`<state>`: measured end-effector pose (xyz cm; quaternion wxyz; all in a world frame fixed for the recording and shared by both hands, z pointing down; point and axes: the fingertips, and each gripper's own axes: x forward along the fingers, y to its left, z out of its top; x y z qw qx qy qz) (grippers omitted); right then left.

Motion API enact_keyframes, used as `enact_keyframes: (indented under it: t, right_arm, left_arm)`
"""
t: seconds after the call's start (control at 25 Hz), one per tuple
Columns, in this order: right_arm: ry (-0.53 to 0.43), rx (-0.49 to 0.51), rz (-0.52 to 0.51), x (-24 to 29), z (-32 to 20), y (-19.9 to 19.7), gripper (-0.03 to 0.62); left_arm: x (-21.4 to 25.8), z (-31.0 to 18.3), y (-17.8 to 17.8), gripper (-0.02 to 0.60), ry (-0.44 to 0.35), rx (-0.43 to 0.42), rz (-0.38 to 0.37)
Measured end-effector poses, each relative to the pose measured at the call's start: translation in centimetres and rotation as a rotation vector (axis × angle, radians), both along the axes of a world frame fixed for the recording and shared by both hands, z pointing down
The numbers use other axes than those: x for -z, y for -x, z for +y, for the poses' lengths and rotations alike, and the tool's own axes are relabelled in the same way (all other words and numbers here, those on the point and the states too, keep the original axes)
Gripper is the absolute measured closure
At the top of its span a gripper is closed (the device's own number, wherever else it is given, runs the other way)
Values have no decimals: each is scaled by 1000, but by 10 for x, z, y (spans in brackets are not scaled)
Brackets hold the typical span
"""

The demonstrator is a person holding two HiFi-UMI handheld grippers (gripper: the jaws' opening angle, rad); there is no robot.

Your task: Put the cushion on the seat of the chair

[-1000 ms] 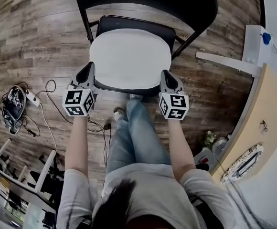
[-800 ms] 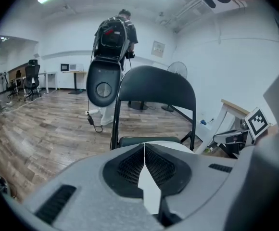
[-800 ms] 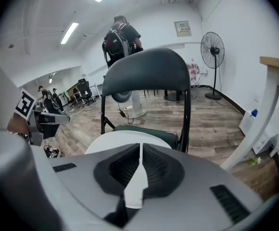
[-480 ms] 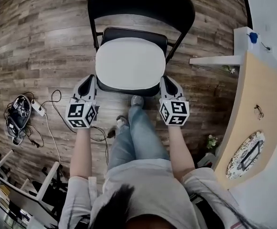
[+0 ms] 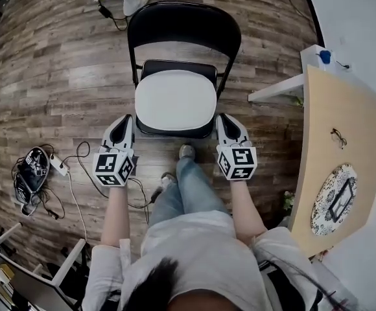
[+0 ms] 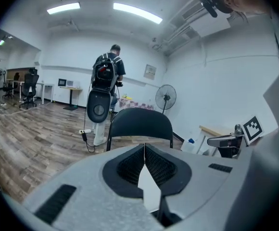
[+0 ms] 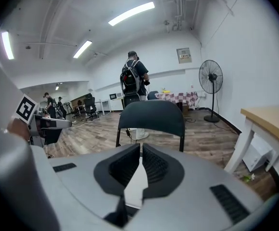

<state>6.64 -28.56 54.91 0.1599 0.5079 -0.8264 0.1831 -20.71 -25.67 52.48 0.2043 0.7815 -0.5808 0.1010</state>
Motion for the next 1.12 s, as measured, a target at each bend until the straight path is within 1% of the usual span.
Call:
enact_keyframes:
  t: [0.28, 0.52, 0.68, 0.84, 1.12]
  right_arm:
    - [-94, 1, 0, 60, 29, -7, 572]
    - [-169, -1, 4, 105, 51, -11, 572]
    - [-221, -12, -4, 134, 61, -16, 572]
    - [-266, -20, 5, 159, 75, -18, 572]
    - [-342, -35, -2, 195, 99, -22, 571]
  left_arm:
    - [63, 25, -9, 569, -113, -13, -42]
    - [112, 44, -14, 569, -198, -13, -49]
    - [136, 56, -18, 569, -241, -19, -73]
    - [157, 71, -19, 569, -267, -11, -53]
    - [193, 94, -25, 569, -329, -29, -36]
